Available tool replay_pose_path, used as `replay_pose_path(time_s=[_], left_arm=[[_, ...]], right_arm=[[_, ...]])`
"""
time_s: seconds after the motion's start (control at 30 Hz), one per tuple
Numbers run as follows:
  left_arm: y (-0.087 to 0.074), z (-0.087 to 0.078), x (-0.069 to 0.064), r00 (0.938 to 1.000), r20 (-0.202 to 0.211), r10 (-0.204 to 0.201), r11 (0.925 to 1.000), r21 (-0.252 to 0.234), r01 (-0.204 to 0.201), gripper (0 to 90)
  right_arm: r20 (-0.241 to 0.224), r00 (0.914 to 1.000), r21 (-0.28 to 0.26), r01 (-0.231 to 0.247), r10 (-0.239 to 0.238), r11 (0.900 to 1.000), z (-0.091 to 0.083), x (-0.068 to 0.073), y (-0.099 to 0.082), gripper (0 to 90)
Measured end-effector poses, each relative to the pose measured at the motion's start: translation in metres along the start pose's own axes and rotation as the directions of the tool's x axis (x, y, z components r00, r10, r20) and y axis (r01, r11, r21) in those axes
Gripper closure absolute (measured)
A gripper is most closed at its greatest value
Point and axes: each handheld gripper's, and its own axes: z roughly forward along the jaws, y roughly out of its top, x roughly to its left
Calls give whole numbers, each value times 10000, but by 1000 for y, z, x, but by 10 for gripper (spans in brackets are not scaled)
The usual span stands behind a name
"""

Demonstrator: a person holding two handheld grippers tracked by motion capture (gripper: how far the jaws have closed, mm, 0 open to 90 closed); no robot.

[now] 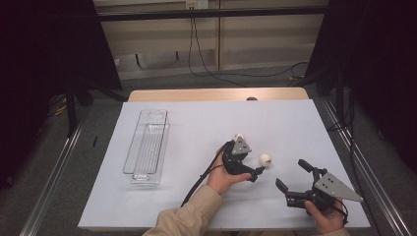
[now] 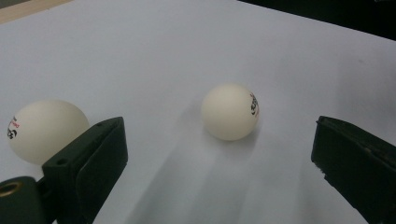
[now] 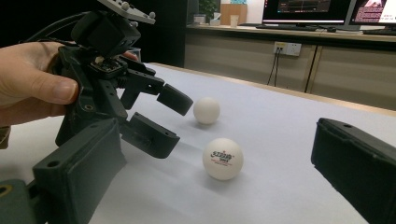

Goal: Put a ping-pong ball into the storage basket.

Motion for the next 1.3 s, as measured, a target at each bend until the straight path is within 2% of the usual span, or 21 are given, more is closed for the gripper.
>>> replay_pose_path(time_s=[0.2,0.5,0.63,0.9,1.3], left_arm=[[3,3,-1,9999,-18,127,9999,86,-127,38],[5,7,-3,9999,67,129,9997,183,-130,38],[6,9,-3,10000,15,-20,9999,142,20,38],[7,12,-3,10000,42,88,9996,281,-90,39],[9,17,-4,9999,141,43,9992,403,-48,43]], right_arm=[[-35,10000,-2,52,-52,10000,0,0,0,15],[-14,10000,-34,4,-4,10000,0,-1,0,15],[-32,10000,-17,30,-31,10000,0,0,0,15],[-24,10000,-27,34,-34,10000,0,0,0,15],[-41,10000,-30,38,-38,10000,0,-1,0,15]])
